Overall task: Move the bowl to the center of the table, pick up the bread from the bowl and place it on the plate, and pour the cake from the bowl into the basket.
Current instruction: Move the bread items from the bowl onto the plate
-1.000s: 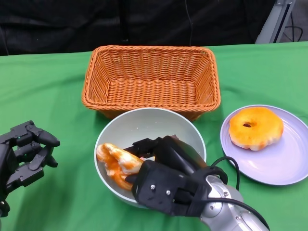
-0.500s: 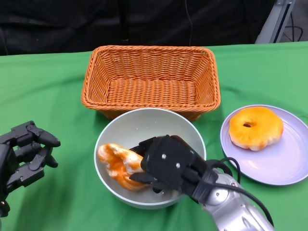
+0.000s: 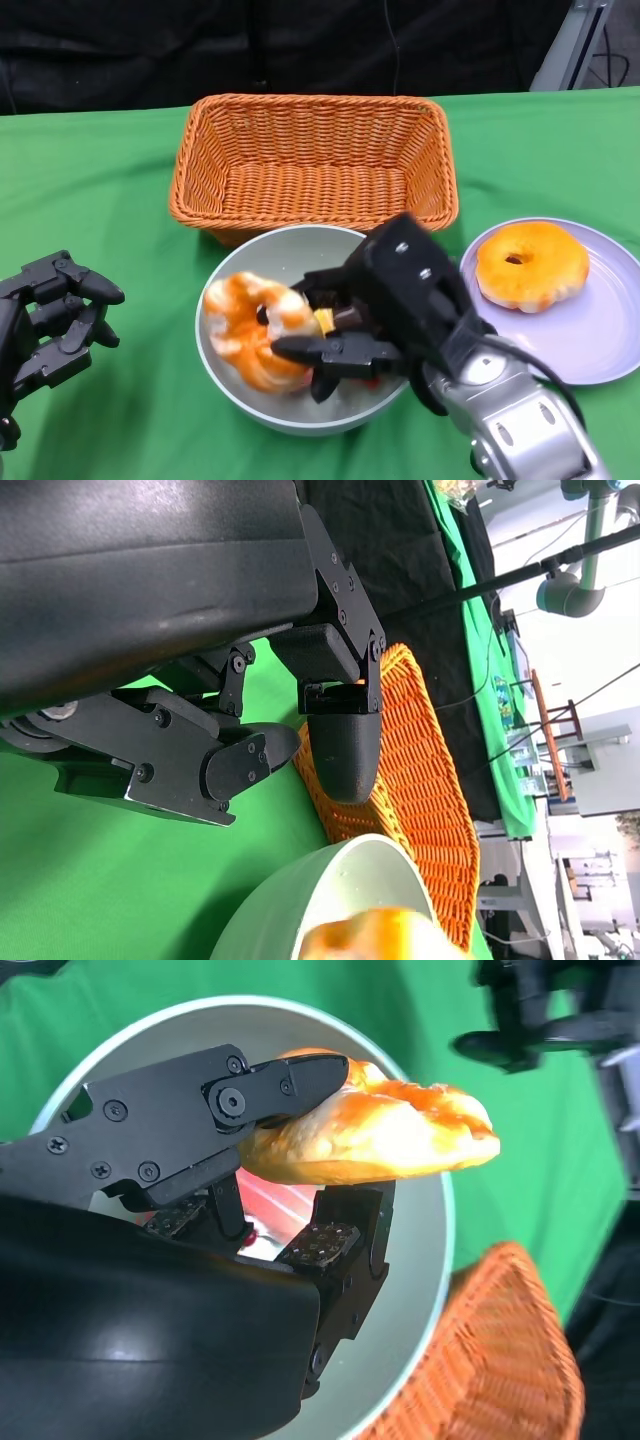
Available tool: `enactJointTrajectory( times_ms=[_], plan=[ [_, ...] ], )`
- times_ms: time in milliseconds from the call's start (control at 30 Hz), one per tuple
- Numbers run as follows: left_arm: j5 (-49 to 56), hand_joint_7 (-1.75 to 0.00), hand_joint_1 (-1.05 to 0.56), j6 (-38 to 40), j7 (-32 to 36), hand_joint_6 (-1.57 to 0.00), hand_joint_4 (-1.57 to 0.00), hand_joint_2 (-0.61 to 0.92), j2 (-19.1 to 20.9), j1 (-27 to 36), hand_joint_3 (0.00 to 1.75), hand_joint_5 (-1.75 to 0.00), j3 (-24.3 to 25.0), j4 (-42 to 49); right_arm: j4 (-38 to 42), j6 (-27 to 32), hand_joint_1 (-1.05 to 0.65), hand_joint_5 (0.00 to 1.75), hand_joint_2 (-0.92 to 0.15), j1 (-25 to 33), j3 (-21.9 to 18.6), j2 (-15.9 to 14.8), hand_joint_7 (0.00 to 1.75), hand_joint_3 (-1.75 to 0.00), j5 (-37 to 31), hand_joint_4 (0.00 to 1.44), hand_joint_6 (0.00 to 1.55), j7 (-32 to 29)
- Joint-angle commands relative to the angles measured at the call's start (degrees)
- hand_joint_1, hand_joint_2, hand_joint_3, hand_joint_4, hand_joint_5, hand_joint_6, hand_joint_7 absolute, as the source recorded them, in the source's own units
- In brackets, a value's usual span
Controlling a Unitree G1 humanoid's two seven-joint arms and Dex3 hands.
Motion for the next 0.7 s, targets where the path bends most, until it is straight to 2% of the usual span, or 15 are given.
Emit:
enactJointTrajectory(
  times_ms=[33,233,433,500,533,700],
  plan=[
    [0.0,-1.14,0.01,-0.5,0.9,-0.79,-0.72,0.75,1.0,-0.3,0.73,-1.49,0.0,0.6,-3.6,2.7,-0.26,1.42,-0.92,0.3,-2.0,0.3,1.13,-0.24,2.9,0.90,0.84,-0.3],
    [0.5,-1.13,-0.01,-0.7,1.4,-0.80,-0.72,0.75,1.0,-0.2,0.72,-1.48,-0.2,0.4,-6.9,3.0,-0.25,1.43,-0.92,1.4,-3.4,-0.8,1.12,-0.24,5.8,0.89,0.83,-0.6],
    [0.2,-1.15,0.01,-0.6,1.4,-0.79,-0.73,0.73,0.9,-0.1,0.78,-1.48,-0.4,0.3,-10.8,3.4,-0.27,1.45,-0.92,3.1,-6.4,-1.7,1.11,-0.22,9.2,0.86,0.81,-1.3],
    [0.4,-1.15,0.01,-0.9,1.6,-0.79,-0.73,0.73,1.0,-0.1,0.79,-1.48,-0.5,0.3,-12.1,3.8,-0.28,1.45,-0.92,3.5,-6.9,-2.2,1.13,-0.21,9.9,0.85,0.80,-1.6],
    [0.5,-1.15,0.00,-1.1,1.7,-0.79,-0.73,0.72,1.1,0.0,0.79,-1.48,-0.6,0.4,-12.5,4.1,-0.28,1.46,-0.92,3.6,-7.1,-2.3,1.21,-0.22,10.3,0.84,0.78,-1.7],
    [-0.4,-1.16,0.01,-0.7,0.9,-0.78,-0.73,0.73,1.2,0.1,0.78,-1.48,-0.6,0.1,-19.1,9.5,-0.26,1.53,-0.92,4.9,-12.5,-3.7,1.28,-0.27,13.9,0.79,0.74,-2.6]
  ],
)
